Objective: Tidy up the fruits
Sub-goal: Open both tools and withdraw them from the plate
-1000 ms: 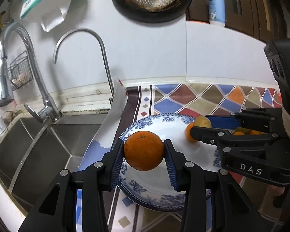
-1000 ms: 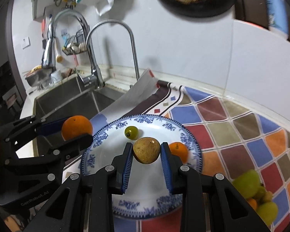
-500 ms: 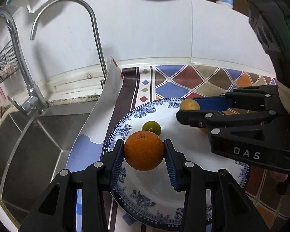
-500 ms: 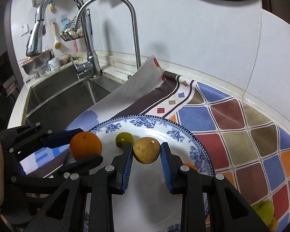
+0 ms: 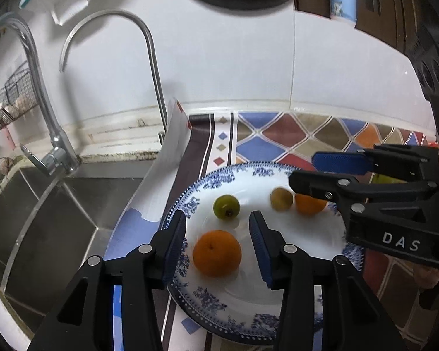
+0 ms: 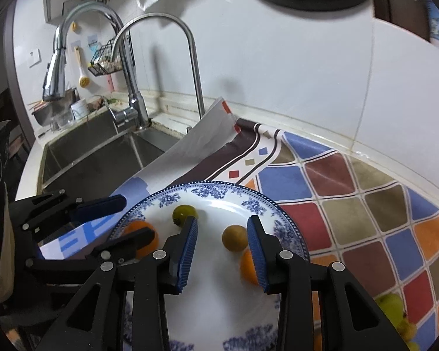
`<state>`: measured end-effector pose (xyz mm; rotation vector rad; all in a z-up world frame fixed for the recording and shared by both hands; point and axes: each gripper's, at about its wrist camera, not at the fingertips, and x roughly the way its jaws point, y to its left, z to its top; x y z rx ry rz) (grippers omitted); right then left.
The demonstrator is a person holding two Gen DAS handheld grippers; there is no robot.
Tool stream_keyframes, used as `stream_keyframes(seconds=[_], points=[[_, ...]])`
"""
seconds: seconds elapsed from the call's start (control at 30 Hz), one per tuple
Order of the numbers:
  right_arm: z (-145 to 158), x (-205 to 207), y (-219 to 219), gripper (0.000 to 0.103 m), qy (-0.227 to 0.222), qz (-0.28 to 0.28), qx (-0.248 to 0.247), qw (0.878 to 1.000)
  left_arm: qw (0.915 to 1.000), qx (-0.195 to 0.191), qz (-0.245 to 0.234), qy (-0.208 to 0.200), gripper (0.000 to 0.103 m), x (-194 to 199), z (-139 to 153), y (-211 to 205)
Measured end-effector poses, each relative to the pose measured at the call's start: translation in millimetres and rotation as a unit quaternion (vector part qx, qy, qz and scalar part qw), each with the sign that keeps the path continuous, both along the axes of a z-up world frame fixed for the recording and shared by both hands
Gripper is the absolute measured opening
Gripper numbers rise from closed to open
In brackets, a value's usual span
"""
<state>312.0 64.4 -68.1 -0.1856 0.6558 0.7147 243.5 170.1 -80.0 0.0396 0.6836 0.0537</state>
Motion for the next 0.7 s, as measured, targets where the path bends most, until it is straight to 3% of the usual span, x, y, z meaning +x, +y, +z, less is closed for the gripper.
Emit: stream_keyframes(seconds=[0.3, 0.47, 0.57, 0.7], points=[[24, -35, -33, 0.036, -0.026, -0.026, 0.018, 0.999, 0.9988, 0.009, 0.013, -0.047, 0.056, -36, 38, -16], [38, -58, -56, 0.037, -0.040, -0.045, 0.032, 0.998, 0.9975, 0.014, 0.011, -0.069, 0.070, -55, 55, -30], [45, -74, -72, 0.052, -0.050, -0.063, 0.041, 0.996, 0.9968, 0.016, 0.001, -0.078, 0.076, -67, 62, -42], [53, -95, -95, 0.058, -0.063, -0.085, 0.044, 0.993, 0.9955, 0.025, -0.013, -0.091, 0.083, -82, 69, -61]])
